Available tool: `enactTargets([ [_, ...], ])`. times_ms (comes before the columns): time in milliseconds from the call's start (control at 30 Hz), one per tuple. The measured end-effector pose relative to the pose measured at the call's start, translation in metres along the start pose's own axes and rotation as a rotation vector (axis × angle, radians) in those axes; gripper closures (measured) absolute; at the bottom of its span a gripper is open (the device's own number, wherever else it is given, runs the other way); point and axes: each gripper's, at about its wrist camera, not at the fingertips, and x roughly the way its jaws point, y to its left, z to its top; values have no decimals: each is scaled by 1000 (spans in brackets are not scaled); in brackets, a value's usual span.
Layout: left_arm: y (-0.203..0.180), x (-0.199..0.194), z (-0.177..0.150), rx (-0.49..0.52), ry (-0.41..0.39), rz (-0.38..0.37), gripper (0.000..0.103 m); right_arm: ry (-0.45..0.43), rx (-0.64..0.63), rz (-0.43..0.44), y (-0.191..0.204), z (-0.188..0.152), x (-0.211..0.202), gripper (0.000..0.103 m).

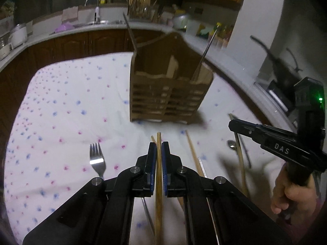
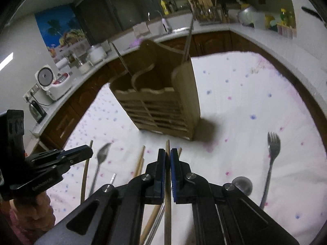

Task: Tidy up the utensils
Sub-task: 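Close the left tool on a wooden chopstick while the right tool grasps another wooden chopstick, then lift the wooden chopsticks with both tools and carry them above the holder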

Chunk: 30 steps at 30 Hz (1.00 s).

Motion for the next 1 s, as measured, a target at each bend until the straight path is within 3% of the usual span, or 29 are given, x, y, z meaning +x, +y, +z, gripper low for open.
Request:
enactTargets([
  [467, -5, -85, -3, -6, -169, -9, 99, -160, -67, 10, 28, 11, -73, 98],
  [1000, 6, -113, 5, -50, -285, 5, 99, -253, -69, 11, 29, 18, -100, 98],
])
